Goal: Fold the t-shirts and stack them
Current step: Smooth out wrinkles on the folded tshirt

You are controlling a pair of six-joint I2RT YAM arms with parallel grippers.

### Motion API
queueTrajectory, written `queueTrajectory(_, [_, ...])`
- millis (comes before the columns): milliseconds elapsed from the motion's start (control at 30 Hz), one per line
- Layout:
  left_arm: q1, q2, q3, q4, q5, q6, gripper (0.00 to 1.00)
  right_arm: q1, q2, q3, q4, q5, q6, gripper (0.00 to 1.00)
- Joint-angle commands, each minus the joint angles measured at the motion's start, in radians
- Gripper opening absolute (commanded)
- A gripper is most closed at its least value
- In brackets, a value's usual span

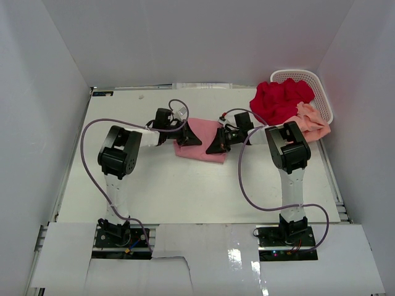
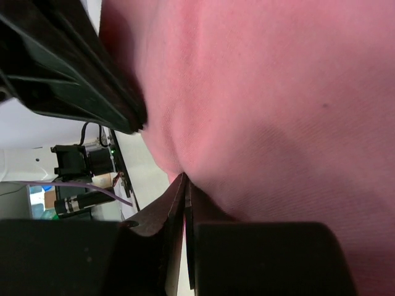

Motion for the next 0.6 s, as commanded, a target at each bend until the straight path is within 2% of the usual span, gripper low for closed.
queueTrajectory(0, [-0.009, 0.0, -0.036, 0.012, -0.002, 0.021, 0.13, 0.003, 0.043, 0.001, -0.073, 0.091, -0.056, 0.08])
queueTrajectory(67, [-0.011, 0.015, -0.021, -0.022, -0.024, 0.045, 0.13, 0.003, 0.038, 0.0, -0.083, 0.111, -0.069, 0.08])
queueTrajectory(200, [-0.028, 0.028, 0.019, -0.17, -0.158, 0.122, 0.12, 0.003, 0.02, 0.012, -0.111, 0.11, -0.081, 0.08])
queueTrajectory(400, [-0.028, -0.015, 0.081, -0.336, -0.343, 0.151, 0.11, 0.003, -0.026, 0.049, -0.157, 0.098, -0.104, 0.08])
queueTrajectory(567, [-0.029, -0.118, 0.205, -0.439, -0.375, 0.142, 0.12, 0.003, -0.066, 0.089, -0.2, 0.107, -0.113, 0.08])
